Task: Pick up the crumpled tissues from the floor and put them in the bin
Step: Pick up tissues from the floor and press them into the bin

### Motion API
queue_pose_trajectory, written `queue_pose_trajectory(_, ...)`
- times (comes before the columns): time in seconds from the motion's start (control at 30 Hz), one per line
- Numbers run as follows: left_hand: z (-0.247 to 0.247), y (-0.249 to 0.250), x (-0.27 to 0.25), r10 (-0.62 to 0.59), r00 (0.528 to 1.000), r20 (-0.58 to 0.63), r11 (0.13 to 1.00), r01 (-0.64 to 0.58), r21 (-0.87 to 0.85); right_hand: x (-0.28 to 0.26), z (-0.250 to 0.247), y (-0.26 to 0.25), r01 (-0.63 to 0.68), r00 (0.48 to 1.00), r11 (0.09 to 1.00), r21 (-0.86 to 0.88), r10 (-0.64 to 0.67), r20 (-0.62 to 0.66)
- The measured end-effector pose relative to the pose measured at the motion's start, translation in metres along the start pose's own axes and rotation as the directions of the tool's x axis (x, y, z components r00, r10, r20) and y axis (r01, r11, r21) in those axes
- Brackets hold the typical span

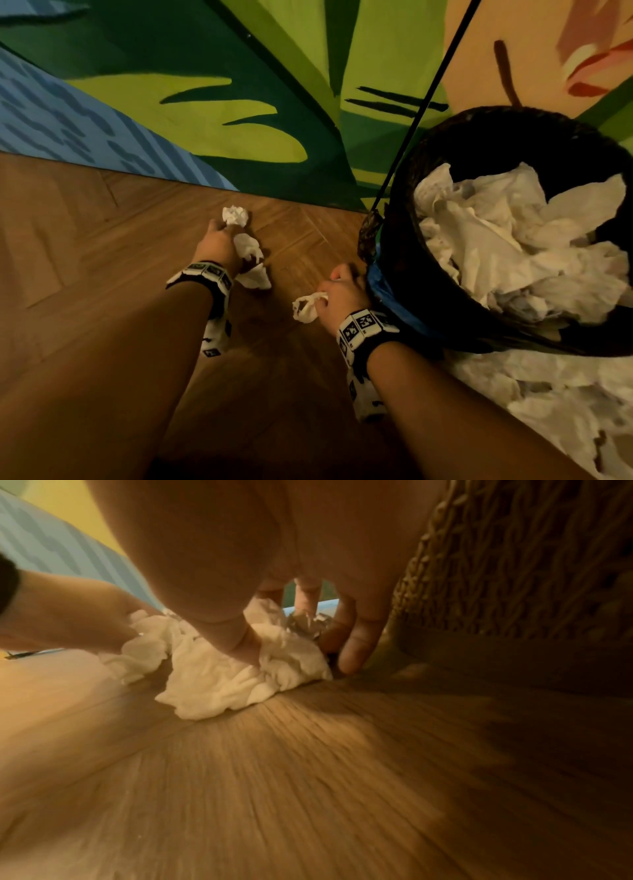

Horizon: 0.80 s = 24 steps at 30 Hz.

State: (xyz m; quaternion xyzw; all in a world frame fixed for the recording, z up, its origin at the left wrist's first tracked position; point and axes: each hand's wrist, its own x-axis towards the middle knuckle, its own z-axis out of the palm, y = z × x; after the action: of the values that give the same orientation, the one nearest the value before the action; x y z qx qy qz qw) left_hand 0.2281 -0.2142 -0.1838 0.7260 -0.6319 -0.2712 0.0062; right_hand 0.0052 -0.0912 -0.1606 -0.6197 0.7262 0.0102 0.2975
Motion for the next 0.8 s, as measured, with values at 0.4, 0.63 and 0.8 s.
queue_pose_trajectory(0.4, -0.043, 0.029, -0.054, 0.044, 0.992, -0.121, 0.999, -0.045, -0.006, -0.054, -0.050, -0.038, 0.199, 0.978, 0.974, 0.113, -0.205, 0.048)
queue_pose_trajectory(0.63, -0.105, 0.084, -0.088, 0.311, 0.903, -0.296, 0.939, -0.341, -0.054, -0.110, -0.138, -0.082, 0.491, 0.853, 0.867, -0.084, -0.498, -0.156)
queue_pose_trajectory(0.8, -0.147, 0.142, -0.112, 0.368, 0.869, -0.329, 0.924, -0.382, 0.025, -0.142, -0.206, -0.079, 0.522, 0.757, 0.786, -0.330, -0.606, -0.244)
